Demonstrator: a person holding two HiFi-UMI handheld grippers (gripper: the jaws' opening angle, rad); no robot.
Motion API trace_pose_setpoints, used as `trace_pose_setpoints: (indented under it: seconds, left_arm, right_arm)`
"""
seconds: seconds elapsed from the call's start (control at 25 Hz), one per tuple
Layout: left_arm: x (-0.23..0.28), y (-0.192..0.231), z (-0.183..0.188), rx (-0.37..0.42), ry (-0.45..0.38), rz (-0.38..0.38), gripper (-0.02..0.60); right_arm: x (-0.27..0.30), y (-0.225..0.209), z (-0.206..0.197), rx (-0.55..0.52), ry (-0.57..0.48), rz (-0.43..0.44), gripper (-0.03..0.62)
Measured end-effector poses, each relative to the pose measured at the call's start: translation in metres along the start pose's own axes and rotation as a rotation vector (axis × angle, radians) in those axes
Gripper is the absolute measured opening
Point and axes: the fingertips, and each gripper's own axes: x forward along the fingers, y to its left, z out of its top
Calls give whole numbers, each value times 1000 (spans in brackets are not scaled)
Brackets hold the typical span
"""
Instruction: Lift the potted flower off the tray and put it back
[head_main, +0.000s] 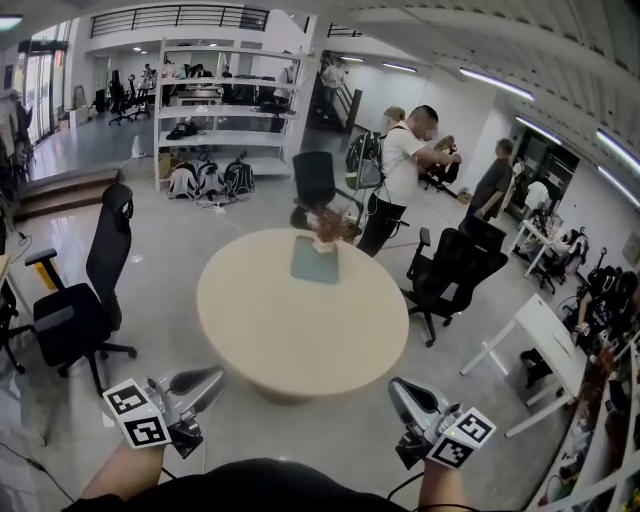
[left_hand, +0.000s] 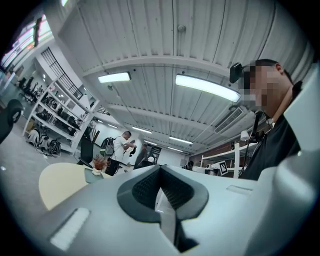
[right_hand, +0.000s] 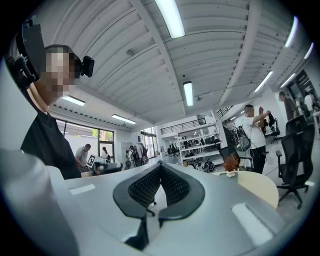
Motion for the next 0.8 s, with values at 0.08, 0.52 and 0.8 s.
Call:
trace_pose_setpoints:
  seconds: [0.08,0.52,0.8]
  left_arm:
    - [28,-5,-4,9,-3,21,-6]
    - [176,-42,-30,36,19,73,-6]
    - [221,-34,-35,37,52,80,-6]
  right_arm:
    - [-3,-29,6,-9,-1,28,15]
    - [-39,-175,29,-5,1,120,15]
    - [-38,-221,27,26,10,128,15]
